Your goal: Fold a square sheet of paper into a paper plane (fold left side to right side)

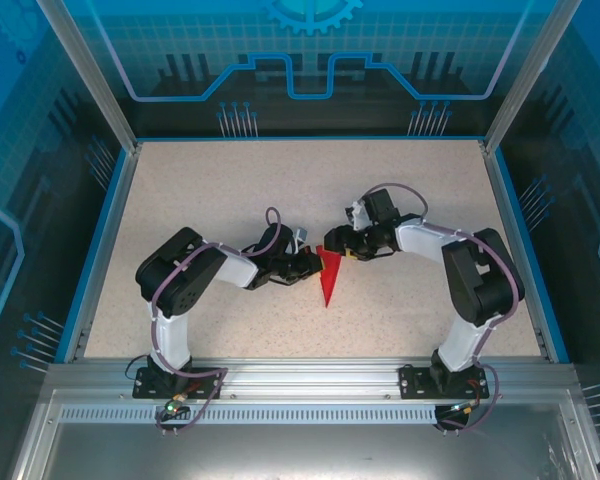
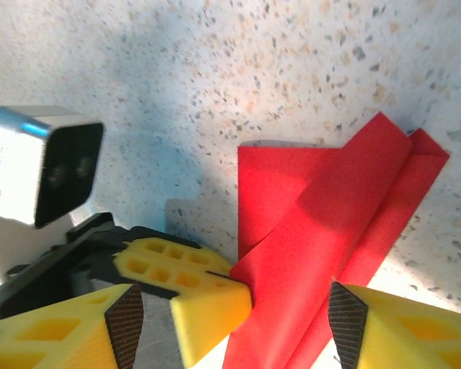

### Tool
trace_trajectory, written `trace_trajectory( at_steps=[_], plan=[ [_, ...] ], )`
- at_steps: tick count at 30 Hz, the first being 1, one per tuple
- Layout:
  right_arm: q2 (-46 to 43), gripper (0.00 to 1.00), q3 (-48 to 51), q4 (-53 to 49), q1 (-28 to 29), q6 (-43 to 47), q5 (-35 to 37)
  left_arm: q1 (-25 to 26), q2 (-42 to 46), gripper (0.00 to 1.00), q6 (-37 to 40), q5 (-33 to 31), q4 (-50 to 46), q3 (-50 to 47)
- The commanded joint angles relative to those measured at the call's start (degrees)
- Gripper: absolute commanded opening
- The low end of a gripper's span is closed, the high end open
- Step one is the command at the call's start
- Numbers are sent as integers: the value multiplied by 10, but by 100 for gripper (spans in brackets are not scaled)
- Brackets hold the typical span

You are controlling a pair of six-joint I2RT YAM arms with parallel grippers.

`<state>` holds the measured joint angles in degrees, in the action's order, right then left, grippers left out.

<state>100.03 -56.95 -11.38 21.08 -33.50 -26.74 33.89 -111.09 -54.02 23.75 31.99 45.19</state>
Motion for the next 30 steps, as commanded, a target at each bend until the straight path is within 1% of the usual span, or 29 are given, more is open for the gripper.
trace_trajectory(
  at_steps=[1, 4, 7, 11, 14, 21, 30],
  plan=[
    [-24, 65, 8, -11, -10, 10, -1, -6, -21, 0, 1, -1, -30, 6],
    [-15, 51, 0, 3, -8, 3, -23, -6, -25, 0, 0, 2, -30, 9],
    [9, 39, -18, 2, -2, 1, -24, -6, -26, 0, 1, 0, -32, 10],
    [38, 27, -31, 3, 5, -3, -24, -6, -26, 0, -2, -2, -36, 9],
    [49, 20, -29, 1, 8, -1, -16, -6, -26, 0, -5, -5, -39, 8],
    [67, 17, -25, -6, 8, 7, -8, -6, -29, 0, -10, -7, -49, 9],
    [78, 18, -22, -14, 8, 15, 7, -6, -36, 0, -22, -6, -54, 9]
  ],
)
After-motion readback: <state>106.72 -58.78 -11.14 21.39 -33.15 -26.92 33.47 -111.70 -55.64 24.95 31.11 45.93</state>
